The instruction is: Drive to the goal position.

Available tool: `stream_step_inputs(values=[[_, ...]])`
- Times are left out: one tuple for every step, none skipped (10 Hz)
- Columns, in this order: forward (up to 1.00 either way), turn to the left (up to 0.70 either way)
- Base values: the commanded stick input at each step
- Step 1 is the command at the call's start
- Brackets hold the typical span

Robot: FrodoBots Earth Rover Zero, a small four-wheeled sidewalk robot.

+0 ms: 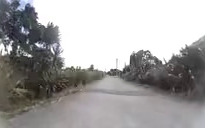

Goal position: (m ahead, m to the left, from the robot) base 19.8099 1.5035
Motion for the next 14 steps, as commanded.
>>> stream_step_inputs(values=[[0.85,0.0],[0.85,0.0],[0.85,0.0],[0.85,0.0],[0.85,0.0],[0.85,0.0],[0.85,0.0],[0.85,0.0],[0.85,0.0],[0.85,0.0],[0.85,0.0],[0.85,0.0],[0.85,0.0],[0.85,0.0]])
